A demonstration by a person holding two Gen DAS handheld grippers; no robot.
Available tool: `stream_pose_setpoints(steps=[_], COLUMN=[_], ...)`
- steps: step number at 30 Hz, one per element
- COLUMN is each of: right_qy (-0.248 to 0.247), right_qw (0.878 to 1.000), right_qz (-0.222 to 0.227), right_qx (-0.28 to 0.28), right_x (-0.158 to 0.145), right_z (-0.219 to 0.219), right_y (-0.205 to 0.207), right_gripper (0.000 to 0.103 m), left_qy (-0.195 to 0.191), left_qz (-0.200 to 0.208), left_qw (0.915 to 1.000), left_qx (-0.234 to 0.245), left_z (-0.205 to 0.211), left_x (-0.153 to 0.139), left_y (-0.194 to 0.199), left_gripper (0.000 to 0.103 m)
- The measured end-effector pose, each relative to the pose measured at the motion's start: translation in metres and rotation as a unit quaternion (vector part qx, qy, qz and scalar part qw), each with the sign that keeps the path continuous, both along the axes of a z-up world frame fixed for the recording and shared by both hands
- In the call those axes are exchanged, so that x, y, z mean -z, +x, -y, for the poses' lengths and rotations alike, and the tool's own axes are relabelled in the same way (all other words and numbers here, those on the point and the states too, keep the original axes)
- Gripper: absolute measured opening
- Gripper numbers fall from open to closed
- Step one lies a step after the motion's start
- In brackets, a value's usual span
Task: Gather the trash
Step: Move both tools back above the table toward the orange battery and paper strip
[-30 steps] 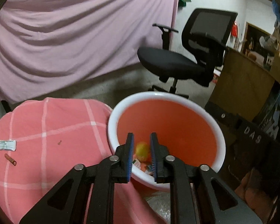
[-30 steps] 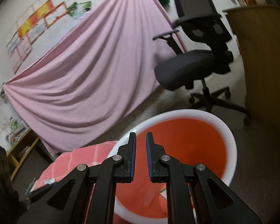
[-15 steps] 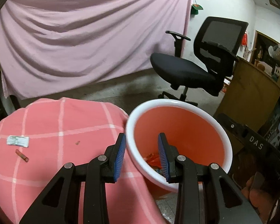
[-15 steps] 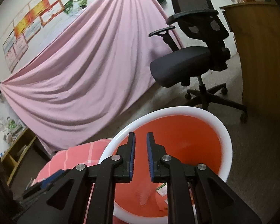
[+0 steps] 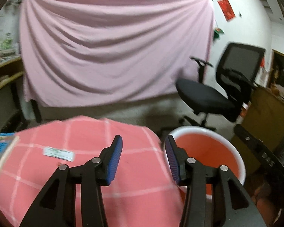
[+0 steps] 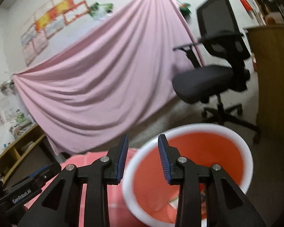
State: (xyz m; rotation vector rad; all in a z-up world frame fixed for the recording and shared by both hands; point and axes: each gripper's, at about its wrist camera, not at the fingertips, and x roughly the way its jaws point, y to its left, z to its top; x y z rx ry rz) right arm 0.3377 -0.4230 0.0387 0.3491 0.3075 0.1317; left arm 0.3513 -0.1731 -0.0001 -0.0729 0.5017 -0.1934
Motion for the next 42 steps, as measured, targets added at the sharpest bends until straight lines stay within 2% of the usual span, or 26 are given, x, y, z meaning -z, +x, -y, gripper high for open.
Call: stream_pose_setpoints(steps=[1, 3, 4, 6, 8, 10, 11, 12, 13, 15, 21, 28, 36, 39, 42], right_qy=[-0.005, -0.007, -0.006, -0.001, -0.002, -0.007, -0.008, -0.009, -0.011, -0.019, -0.052, -0.109, -0.157, -0.17, -0.18], right_qw=[1.0, 0.999, 0.999, 0.997, 0.995, 0.993, 0.992, 0.991, 0.99, 0.988, 0.982, 0.975, 0.965, 0.961, 0.959], right_qz=[0.015, 0.04, 0.052, 0.073, 0.088, 0.098, 0.103, 0.109, 0.114, 0.125, 0.141, 0.146, 0.134, 0.129, 0.118], right_qx=[-0.003, -0.009, -0.014, -0.028, -0.048, -0.061, -0.068, -0.074, -0.078, -0.088, -0.113, -0.131, -0.162, -0.175, -0.186], right_x=[-0.003, -0.008, -0.009, -0.013, -0.015, -0.017, -0.017, -0.017, -0.017, -0.019, -0.015, -0.003, 0.007, 0.01, 0.013], right_z=[-0.006, -0.016, -0.021, -0.03, -0.043, -0.055, -0.062, -0.068, -0.073, -0.087, -0.121, -0.158, -0.188, -0.196, -0.203], right_y=[-0.003, -0.007, -0.009, -0.011, -0.011, -0.012, -0.012, -0.012, -0.013, -0.015, -0.019, -0.026, -0.023, -0.02, -0.014], right_gripper=[0.034, 0.049, 0.054, 0.065, 0.066, 0.073, 0.082, 0.088, 0.091, 0.103, 0.103, 0.103, 0.103, 0.103, 0.103], left_qy=[-0.001, -0.003, -0.004, -0.005, -0.006, -0.004, -0.005, -0.009, -0.012, -0.01, -0.006, -0.011, -0.017, -0.008, 0.002], left_qz=[0.012, 0.033, 0.044, 0.062, 0.074, 0.084, 0.091, 0.1, 0.107, 0.116, 0.144, 0.154, 0.154, 0.143, 0.115], left_qw=[0.9999, 0.999, 0.9983, 0.9967, 0.9954, 0.9936, 0.9924, 0.9911, 0.99, 0.9879, 0.9799, 0.971, 0.9688, 0.9714, 0.9764], left_qx=[-0.011, -0.029, -0.037, -0.051, -0.06, -0.075, -0.082, -0.087, -0.091, -0.103, -0.139, -0.182, -0.194, -0.189, -0.183], left_z=[-0.008, -0.022, -0.03, -0.046, -0.061, -0.076, -0.085, -0.094, -0.102, -0.119, -0.161, -0.205, -0.237, -0.238, -0.239], left_x=[-0.003, -0.008, -0.01, -0.012, -0.012, -0.011, -0.011, -0.011, -0.01, -0.008, -0.001, 0.017, 0.025, 0.027, 0.031], left_y=[-0.004, -0.011, -0.015, -0.022, -0.027, -0.033, -0.036, -0.041, -0.046, -0.053, -0.073, -0.091, -0.094, -0.09, -0.08], left_gripper=[0.042, 0.055, 0.058, 0.06, 0.064, 0.082, 0.096, 0.101, 0.101, 0.101, 0.101, 0.101, 0.101, 0.101, 0.101])
